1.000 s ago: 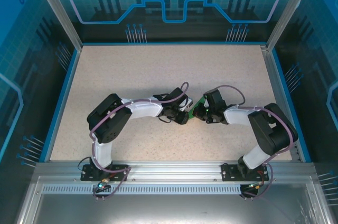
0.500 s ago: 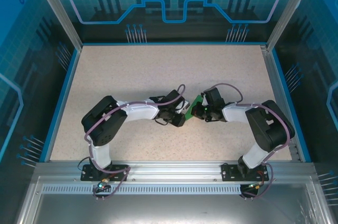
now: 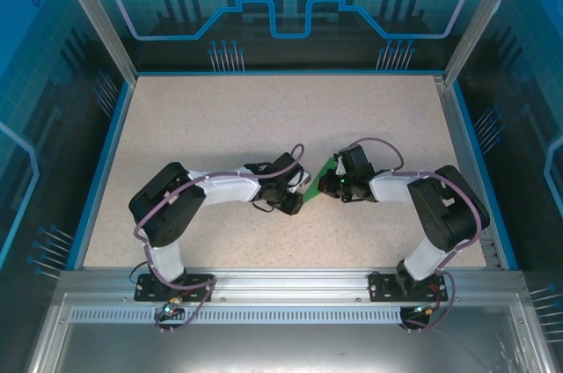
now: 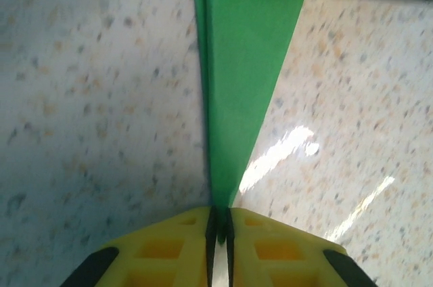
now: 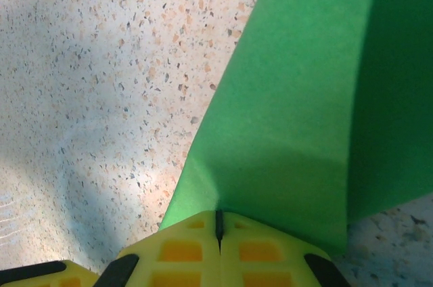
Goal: Fold a paper plane with a square sheet of paper (pick it up from the middle)
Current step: Fold the wing for the fifth time at the center of the table.
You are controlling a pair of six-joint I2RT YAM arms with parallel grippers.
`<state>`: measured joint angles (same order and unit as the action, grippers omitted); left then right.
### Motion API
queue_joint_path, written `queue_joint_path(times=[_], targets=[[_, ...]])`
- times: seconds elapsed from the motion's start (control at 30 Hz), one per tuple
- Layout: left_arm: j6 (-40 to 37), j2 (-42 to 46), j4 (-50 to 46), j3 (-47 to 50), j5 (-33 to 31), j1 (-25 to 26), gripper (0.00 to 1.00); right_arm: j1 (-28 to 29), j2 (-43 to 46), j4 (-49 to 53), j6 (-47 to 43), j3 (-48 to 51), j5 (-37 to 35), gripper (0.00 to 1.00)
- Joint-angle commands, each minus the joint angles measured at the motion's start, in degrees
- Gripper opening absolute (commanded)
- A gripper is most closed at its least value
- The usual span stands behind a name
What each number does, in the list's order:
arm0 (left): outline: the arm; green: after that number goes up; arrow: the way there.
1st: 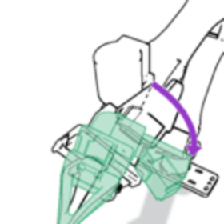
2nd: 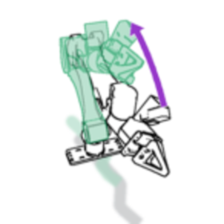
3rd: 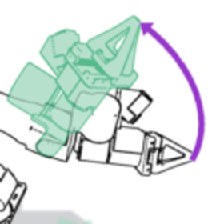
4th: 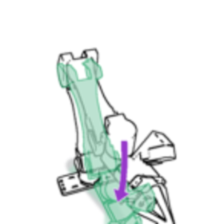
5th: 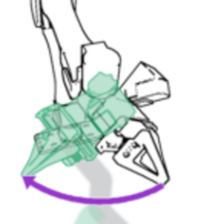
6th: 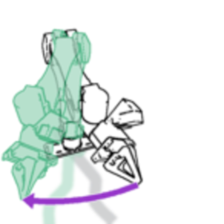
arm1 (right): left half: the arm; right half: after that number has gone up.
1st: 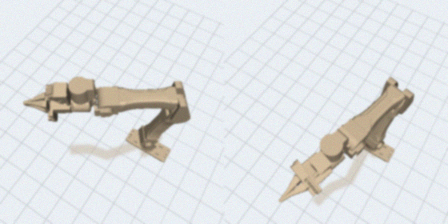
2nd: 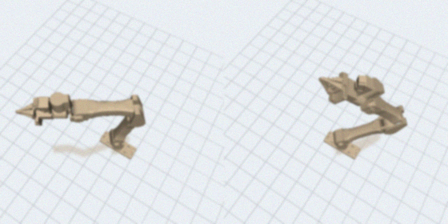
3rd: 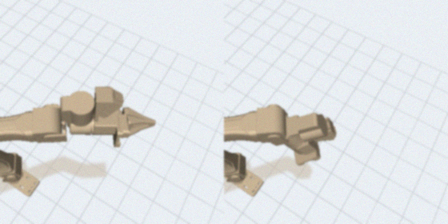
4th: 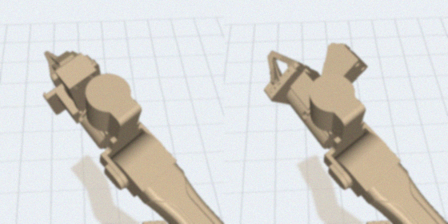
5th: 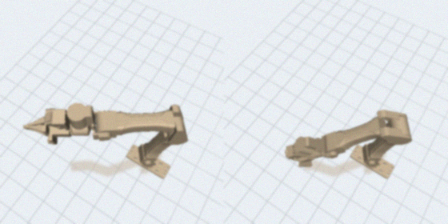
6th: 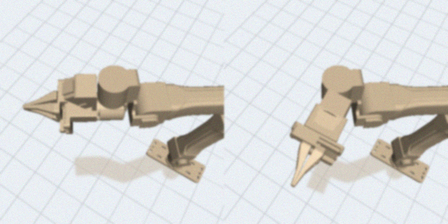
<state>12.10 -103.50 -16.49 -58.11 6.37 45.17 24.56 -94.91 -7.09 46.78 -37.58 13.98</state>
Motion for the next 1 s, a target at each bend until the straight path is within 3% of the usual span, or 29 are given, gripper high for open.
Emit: queue_joint_path(times=[0.0, 0.3, 0.57, 0.97], targets=[[0.9, 3.1, -8.7, 2.3, -0.4, 0.0, 0.16, -1.2, -4.2, 7.4, -1.6, 2.4, -5.8, 0.0], [3.9, 7.6, -5.5, -2.8, 8.0, -2.3, 0.13, -0.7, -4.2, 7.3, -1.6, 3.1, -5.5, 0.0], [8.8, 0.6, 5.2, -5.0, 16.1, -4.2, 0.05, -0.4, -3.3, 6.9, -1.1, 3.5, -5.1, 0.0], [7.5, -5.9, 6.4, -3.6, 16.2, -5.7, 0.0, -0.4, -2.4, 7.1, -1.0, 3.7, -5.4, 0.0]])
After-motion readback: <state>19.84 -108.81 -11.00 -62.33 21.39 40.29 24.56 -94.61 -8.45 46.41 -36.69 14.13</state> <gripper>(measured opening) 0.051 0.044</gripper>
